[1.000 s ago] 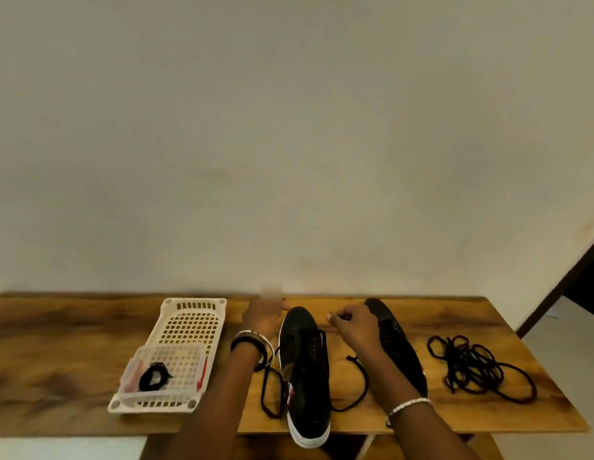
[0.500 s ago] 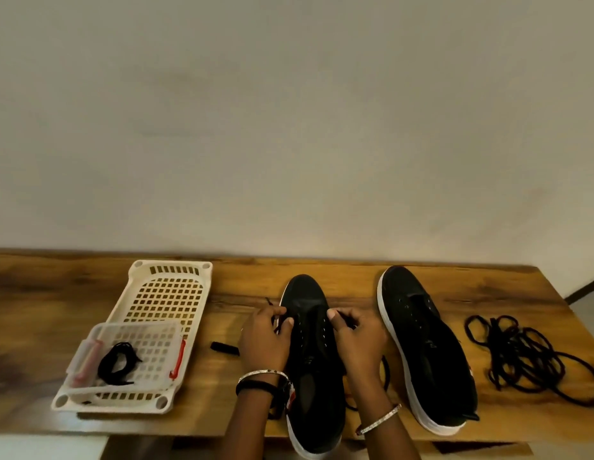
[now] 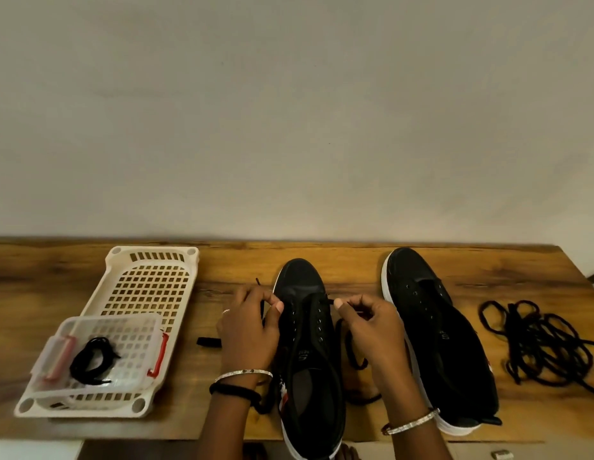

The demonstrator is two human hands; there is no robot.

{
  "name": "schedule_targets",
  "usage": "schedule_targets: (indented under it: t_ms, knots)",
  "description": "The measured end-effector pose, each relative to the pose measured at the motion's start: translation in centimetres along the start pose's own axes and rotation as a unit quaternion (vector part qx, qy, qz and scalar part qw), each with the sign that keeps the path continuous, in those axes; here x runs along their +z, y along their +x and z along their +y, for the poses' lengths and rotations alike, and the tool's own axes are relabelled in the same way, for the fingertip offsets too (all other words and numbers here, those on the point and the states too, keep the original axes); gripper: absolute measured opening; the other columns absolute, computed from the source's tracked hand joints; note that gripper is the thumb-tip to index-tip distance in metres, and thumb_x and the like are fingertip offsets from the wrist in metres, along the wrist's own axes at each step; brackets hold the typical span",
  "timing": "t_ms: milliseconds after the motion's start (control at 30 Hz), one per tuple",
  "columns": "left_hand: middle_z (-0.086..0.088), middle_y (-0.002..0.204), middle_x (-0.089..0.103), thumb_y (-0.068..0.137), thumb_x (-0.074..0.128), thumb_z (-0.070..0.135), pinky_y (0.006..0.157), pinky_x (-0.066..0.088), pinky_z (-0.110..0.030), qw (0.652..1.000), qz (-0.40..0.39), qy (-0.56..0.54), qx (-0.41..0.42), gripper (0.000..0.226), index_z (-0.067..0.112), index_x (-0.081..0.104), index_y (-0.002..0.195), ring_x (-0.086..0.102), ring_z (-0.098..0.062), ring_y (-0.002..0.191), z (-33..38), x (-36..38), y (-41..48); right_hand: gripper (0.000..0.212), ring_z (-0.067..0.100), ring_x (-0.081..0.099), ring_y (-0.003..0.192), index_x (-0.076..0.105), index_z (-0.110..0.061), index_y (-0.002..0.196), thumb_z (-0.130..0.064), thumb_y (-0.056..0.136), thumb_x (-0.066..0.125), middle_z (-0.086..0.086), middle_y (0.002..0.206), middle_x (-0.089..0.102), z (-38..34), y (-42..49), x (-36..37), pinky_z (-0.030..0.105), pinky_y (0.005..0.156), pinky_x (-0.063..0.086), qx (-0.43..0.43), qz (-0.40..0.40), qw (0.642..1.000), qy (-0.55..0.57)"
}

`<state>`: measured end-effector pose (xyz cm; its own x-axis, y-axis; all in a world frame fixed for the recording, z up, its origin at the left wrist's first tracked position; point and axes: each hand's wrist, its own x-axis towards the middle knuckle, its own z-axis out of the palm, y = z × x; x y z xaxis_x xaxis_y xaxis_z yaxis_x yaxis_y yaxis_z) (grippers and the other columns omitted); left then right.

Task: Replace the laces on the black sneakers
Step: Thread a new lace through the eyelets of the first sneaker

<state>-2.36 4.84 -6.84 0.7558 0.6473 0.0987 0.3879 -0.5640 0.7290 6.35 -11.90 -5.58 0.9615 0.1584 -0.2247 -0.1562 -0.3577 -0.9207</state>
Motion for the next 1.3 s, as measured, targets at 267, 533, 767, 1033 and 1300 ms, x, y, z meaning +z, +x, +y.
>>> schedule_targets:
  t_ms: [267,533,767,1033,1300]
  knots:
    - [0.017,0.101,0.063,0.094,0.061,0.025,0.105,0.030,-0.049,0.996,0.017,0.068,0.051,0.010,0.034,0.057,0.090,0.059,-0.011,0.104,0.3,-0.2,0.1,0.019,0.012,0.058,0.104,0.068,-0.027,0.086,-0.043,0.095,0.064,-0.013,0.101,0.066,-2.5,-0.2,-1.8,0.043,0.096,0.046,-0.111,-0.057,0.953,-0.277]
    - [0.019,0.089,0.058,0.093,0.052,0.054,0.083,0.049,-0.052,0.996,0.047,-0.022,0.066,0.020,0.036,0.059,0.086,0.058,-0.008,0.088,-0.1,0.1,0.3,0.036,0.024,0.068,0.085,0.069,-0.017,0.091,-0.042,0.104,0.047,0.001,0.083,0.070,0.0,1.1,-2.1,0.041,0.077,0.056,-0.012,0.015,0.985,-0.172]
    - [0.013,0.073,0.055,0.074,0.059,0.067,0.060,0.047,-0.032,0.996,0.021,-0.055,0.062,0.034,0.034,0.057,0.082,0.053,-0.006,0.069,1.8,-0.5,-0.9,0.023,0.025,0.065,0.089,0.068,-0.017,0.097,-0.037,0.100,0.056,0.004,0.104,0.064,1.5,1.9,0.3,0.034,0.072,0.053,-0.011,0.058,0.933,-0.356]
    - [0.013,0.090,0.061,0.084,0.069,0.049,0.064,0.043,-0.019,0.997,-0.041,-0.046,-0.056,0.030,0.031,0.059,0.106,0.060,-0.005,0.082,2.7,-1.0,-4.2,0.021,0.027,0.065,0.095,0.064,-0.017,0.102,-0.037,0.099,0.057,0.003,0.112,0.060,1.2,2.1,2.8,0.034,0.071,0.048,-0.005,0.107,0.936,-0.335]
    - [0.012,0.096,0.067,0.088,0.058,0.040,0.067,0.051,-0.023,1.000,-0.002,0.006,-0.019,0.033,0.025,0.071,0.114,0.062,-0.003,0.083,3.3,-0.2,-3.9,0.008,0.013,0.064,0.082,0.063,-0.012,0.093,-0.019,0.098,0.061,0.002,0.093,0.065,-0.3,2.6,0.0,0.024,0.069,0.050,-0.101,0.132,0.985,-0.045]
